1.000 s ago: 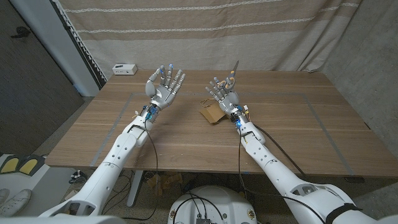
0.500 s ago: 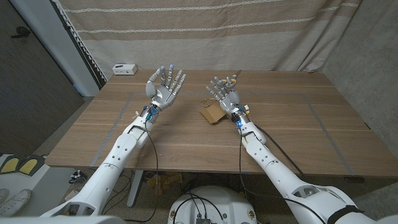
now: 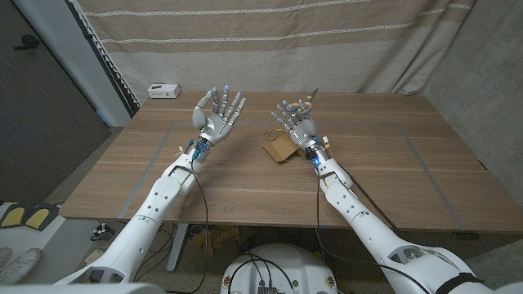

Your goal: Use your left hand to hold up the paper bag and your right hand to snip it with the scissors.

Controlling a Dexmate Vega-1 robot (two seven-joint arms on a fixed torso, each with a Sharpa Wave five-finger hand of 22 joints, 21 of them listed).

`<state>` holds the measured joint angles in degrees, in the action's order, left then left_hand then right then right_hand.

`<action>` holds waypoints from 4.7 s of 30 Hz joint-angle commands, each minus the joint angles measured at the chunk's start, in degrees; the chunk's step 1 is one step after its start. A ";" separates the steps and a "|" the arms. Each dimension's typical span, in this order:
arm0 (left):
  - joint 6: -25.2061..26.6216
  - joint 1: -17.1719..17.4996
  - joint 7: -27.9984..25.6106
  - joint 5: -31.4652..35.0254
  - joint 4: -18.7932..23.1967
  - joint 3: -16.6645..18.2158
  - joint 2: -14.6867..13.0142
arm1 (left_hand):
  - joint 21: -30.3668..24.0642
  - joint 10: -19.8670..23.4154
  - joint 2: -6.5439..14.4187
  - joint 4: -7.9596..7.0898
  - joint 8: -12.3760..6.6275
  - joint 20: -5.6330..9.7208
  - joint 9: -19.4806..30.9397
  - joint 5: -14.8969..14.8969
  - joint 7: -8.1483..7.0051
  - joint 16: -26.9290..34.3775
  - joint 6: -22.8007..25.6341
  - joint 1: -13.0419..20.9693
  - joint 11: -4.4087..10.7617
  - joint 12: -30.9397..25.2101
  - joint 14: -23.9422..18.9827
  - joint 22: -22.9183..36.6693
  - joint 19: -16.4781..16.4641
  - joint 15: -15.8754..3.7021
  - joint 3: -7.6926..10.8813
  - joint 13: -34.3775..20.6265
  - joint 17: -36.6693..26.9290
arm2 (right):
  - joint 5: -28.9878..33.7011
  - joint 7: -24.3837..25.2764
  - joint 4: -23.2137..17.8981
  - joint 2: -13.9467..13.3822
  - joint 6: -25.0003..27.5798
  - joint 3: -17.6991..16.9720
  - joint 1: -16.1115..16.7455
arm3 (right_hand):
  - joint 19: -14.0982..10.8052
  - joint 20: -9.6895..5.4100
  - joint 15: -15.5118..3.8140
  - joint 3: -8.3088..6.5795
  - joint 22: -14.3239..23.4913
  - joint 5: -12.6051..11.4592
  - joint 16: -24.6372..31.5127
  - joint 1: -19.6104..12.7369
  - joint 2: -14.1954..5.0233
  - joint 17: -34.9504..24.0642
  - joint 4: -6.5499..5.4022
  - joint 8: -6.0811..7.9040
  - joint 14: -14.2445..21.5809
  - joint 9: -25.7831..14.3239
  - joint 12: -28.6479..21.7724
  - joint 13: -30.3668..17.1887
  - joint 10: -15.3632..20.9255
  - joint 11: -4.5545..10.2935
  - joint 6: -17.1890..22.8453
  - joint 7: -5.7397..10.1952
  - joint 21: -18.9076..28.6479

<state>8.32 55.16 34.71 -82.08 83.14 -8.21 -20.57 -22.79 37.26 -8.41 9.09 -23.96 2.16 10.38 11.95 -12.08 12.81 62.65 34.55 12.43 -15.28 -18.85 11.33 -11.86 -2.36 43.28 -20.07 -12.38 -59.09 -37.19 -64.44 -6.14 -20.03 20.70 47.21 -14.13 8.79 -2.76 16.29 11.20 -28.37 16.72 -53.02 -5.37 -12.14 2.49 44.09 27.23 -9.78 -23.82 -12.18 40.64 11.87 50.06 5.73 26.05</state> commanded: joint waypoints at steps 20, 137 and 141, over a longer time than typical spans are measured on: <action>-0.16 0.05 0.78 -0.21 -0.72 0.23 -0.21 | 0.21 1.22 0.06 -0.27 -0.11 3.33 0.14 -0.10 0.32 0.34 1.31 -0.27 -0.01 -0.26 -0.78 0.17 -0.66 -9.53 0.58 -0.11 -0.35 | 0.72 0.06 1.01 -0.55 -1.55 1.24 -0.89 | -0.30 -0.17 -9.11 -0.39 0.29 0.28 -0.36 0.45 -0.68 -2.16 0.61 -3.43 -1.22 -3.13 -4.83 -10.32 -8.27 -1.89 -1.89 0.05 -1.26; -0.19 0.07 1.94 0.03 -2.33 0.47 0.34 | 0.23 3.95 -0.15 -0.26 0.80 3.62 0.08 -0.32 1.44 0.28 4.87 -0.80 -0.01 -0.22 -1.55 0.31 -1.05 -9.57 1.70 -0.16 -0.41 | 2.26 5.79 -1.62 -0.89 0.40 2.75 -1.52 | -1.94 -3.55 -10.06 -3.12 1.73 1.25 11.68 -7.72 -0.30 -14.76 2.78 18.99 7.98 -35.88 -29.07 -40.80 1.61 -0.44 1.81 1.55 -8.12; -0.23 0.09 2.02 0.01 -2.32 0.53 0.37 | 0.22 3.98 -0.14 -0.25 0.81 3.65 0.08 -0.32 1.58 0.28 5.02 -0.81 -0.01 -0.20 -1.57 0.31 -1.07 -9.58 1.74 -0.16 -0.41 | 1.24 5.81 -0.68 0.15 0.16 2.29 -1.46 | -7.06 -6.86 -10.33 -3.84 2.62 1.06 15.94 -10.09 -0.18 -19.23 3.70 20.96 12.11 -37.49 -32.83 -46.14 0.54 -0.44 1.15 1.62 -5.27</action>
<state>8.23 55.44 36.54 -82.22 80.98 -7.63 -20.38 -22.79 40.79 -8.41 8.85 -23.22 2.26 10.40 11.65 -10.54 12.81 67.25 34.09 12.37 -15.49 -19.87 11.30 -12.37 -2.35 44.62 -20.06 -12.64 -56.26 -32.64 -65.60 -7.30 -19.90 23.68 45.19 -17.48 4.14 -3.33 12.92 13.09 -27.28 30.00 -59.25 -4.15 -28.53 5.48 62.19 36.76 -42.28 -41.74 -55.05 38.76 8.58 51.56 7.47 18.76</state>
